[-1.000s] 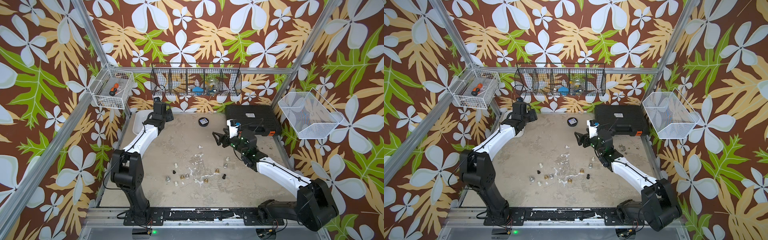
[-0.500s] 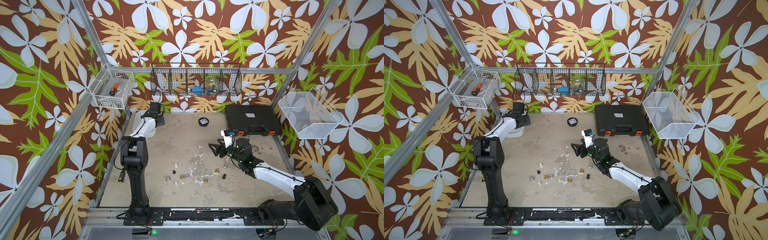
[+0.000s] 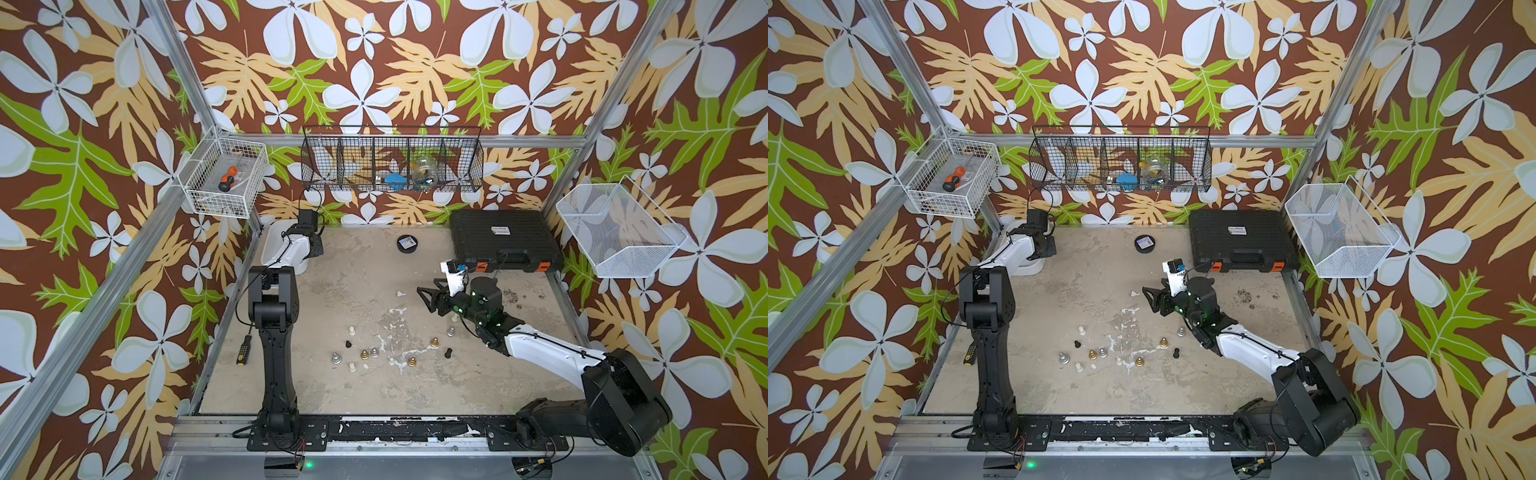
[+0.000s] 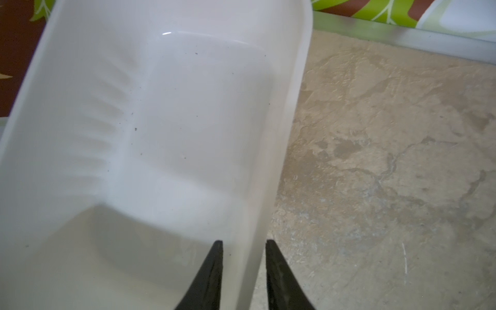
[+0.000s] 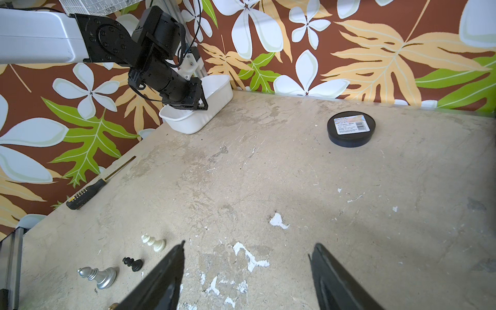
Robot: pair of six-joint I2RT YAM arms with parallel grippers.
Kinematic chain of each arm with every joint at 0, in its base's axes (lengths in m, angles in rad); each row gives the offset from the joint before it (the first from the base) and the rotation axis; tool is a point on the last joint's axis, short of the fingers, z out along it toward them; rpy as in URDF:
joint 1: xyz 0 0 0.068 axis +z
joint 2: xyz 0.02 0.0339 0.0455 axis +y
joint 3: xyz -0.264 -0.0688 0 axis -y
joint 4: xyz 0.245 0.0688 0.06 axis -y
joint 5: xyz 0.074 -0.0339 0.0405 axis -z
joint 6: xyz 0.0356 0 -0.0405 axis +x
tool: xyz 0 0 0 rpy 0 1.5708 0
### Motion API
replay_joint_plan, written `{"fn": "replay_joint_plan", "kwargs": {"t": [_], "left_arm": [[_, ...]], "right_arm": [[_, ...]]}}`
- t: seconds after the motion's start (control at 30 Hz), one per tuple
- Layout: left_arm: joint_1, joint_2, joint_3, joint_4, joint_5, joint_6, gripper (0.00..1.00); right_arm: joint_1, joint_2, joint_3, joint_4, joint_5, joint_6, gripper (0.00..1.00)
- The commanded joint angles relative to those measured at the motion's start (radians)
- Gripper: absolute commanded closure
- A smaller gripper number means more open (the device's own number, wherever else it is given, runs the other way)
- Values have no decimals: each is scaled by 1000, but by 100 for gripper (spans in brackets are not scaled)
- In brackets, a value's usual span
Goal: Put the chess pieces into the storage box
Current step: Pick up the storage box at the corner of the board, then place the storage box at the center of the board.
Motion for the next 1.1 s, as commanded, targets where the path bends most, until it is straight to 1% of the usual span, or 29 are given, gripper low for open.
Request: {"fn": "replay_joint_plan", "kwargs": {"t": [0.0, 0.1, 0.17, 0.3, 0.5, 0.6, 0.67, 0.73, 0.83, 0.87, 0.93, 1.03, 1.07], "left_arm": [[-1, -11, -15, 8, 14, 10, 80], [-4, -36, -45, 18, 23, 1, 94], [-13, -59, -70, 31, 32, -9, 100], [-62, -113, -112, 28, 21, -43, 100], [-225, -217, -179, 15, -20, -138, 100], [-322, -222, -154, -25, -26, -169, 100], [-380, -201, -105, -82, -48, -210, 100], [-434, -175, -58, -124, -29, -229, 100], [-510, -153, -22, -165, 7, -256, 100], [-532, -149, -11, -184, 3, -262, 100], [-585, -165, -22, -200, -36, -288, 100], [-626, -174, -34, -228, 1, -325, 100], [-636, -176, -39, -236, -3, -334, 100]], "right_arm": [[1, 1, 2, 30, 15, 7, 25], [1, 0, 0, 30, 20, 7, 25], [1, 1, -1, 35, 22, 9, 25], [1, 4, 0, 32, 30, 10, 25], [1, -7, -10, 37, 50, 10, 26], [1, -10, -11, 38, 59, 8, 27], [1, -13, -14, 36, 66, 5, 27], [1, -18, -16, 36, 72, 4, 27], [1, -24, -20, 37, 85, -3, 27], [1, -25, -20, 36, 89, -5, 27], [1, -27, -19, 32, 94, -6, 27], [2, -30, -21, 36, 95, -4, 27], [1, -30, -23, 36, 95, -4, 27]]}}
